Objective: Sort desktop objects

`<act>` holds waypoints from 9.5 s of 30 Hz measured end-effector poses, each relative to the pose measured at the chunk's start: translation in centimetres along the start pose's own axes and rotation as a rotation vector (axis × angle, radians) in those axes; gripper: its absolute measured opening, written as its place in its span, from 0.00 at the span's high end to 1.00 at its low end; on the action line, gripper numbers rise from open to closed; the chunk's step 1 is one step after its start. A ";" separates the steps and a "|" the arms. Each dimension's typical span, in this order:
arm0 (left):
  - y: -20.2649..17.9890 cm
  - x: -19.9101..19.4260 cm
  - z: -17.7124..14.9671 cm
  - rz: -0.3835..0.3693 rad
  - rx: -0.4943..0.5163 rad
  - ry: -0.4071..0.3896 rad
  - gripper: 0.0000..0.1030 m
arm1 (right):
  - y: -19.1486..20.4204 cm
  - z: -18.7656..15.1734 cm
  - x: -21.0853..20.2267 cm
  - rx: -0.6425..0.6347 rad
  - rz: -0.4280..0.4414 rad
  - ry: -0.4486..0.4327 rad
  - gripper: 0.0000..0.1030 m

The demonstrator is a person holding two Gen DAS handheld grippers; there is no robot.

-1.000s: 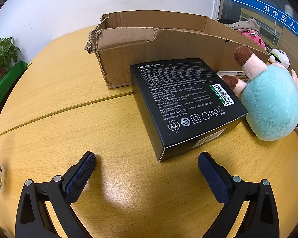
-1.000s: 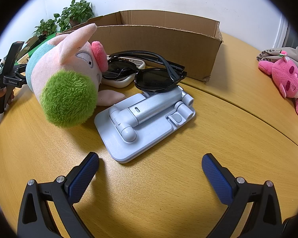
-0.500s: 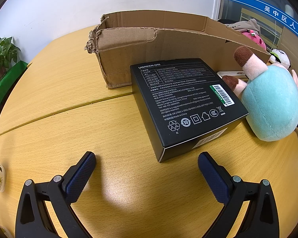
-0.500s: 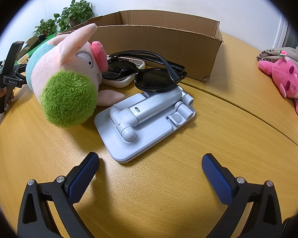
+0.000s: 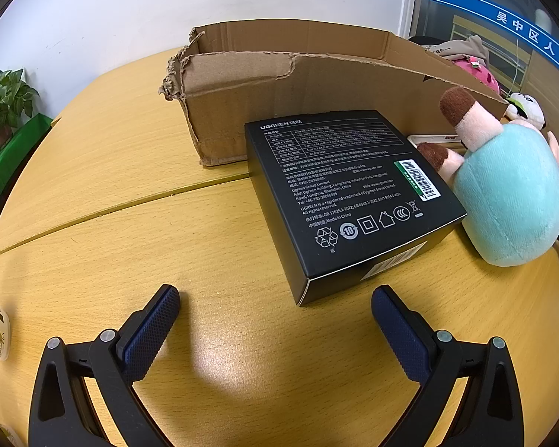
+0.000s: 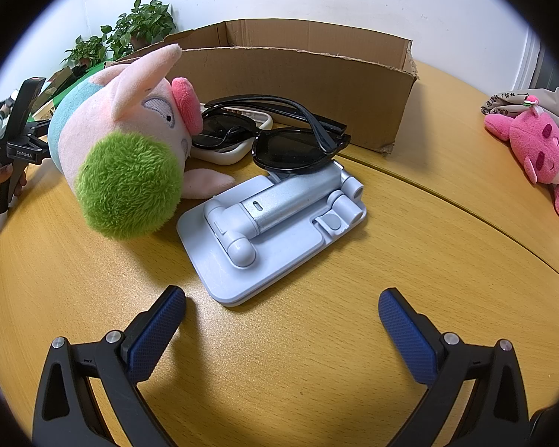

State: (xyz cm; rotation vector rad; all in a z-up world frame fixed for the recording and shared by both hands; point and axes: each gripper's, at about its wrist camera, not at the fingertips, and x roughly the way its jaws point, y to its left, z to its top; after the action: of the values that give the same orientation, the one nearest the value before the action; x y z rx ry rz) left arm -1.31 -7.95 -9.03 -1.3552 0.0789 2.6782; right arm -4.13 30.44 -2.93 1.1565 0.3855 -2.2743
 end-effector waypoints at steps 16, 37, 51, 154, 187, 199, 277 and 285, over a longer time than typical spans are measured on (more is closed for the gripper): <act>-0.1 0.0 0.0 0.004 -0.004 0.001 0.00 | 0.0 0.0 0.0 0.000 0.000 0.000 0.00; -6.8 -6.7 -2.2 -0.002 -0.163 -0.120 0.00 | 0.9 -0.8 -1.0 0.119 -0.073 0.130 0.00; -9.5 -8.7 0.5 -0.188 -0.250 -0.170 0.00 | 2.7 -1.9 -2.2 0.154 -0.119 0.166 0.00; 5.7 -21.7 35.2 -0.149 -0.144 -0.700 0.27 | 8.5 45.0 -11.7 -0.203 0.025 -0.604 0.25; 9.4 7.6 27.0 -0.154 -0.347 -0.133 0.26 | 5.5 38.1 18.1 -0.062 0.138 -0.125 0.25; 9.8 8.0 27.2 -0.110 -0.405 -0.071 0.15 | 4.4 37.4 19.5 -0.057 0.055 -0.046 0.17; -7.4 -11.5 6.0 0.017 -0.172 -0.399 0.00 | 0.3 10.0 -8.2 0.248 -0.076 -0.370 0.00; -7.9 -10.1 5.4 0.013 -0.159 -0.341 0.00 | -1.8 8.2 -6.8 0.320 -0.048 -0.276 0.00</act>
State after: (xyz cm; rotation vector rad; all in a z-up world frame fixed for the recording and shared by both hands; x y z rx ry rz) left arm 1.49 -0.59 2.40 -0.9137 -0.1645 2.9357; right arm -7.30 30.32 7.45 0.9645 -0.0605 -2.5589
